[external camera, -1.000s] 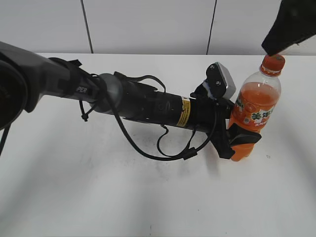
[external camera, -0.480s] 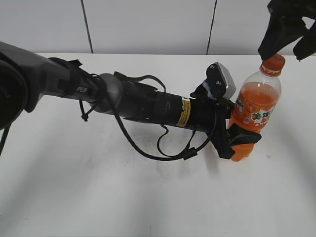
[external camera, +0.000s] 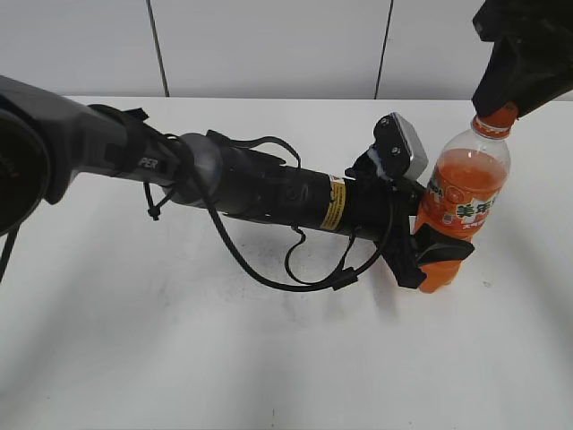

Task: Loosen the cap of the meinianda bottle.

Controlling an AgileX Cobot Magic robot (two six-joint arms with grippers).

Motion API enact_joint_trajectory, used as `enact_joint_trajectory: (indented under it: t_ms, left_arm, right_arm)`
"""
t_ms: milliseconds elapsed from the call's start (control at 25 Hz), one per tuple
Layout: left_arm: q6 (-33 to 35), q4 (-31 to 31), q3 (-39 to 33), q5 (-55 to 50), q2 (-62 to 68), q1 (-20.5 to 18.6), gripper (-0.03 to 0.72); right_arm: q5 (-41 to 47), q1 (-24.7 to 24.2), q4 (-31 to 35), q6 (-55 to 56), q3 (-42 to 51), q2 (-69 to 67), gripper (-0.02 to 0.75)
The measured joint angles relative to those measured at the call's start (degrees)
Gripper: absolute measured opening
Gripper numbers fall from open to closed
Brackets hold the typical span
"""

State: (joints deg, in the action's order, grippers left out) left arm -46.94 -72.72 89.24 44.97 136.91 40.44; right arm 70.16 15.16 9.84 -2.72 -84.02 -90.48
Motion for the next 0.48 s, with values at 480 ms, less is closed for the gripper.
enact_joint_trajectory:
  t_ms: [480]
  left_arm:
    - [0.0,0.0,0.0,0.0,0.0,0.0,0.405]
  right_arm:
    - [0.0,0.0,0.68,-56.14,0.0,0.0,0.261]
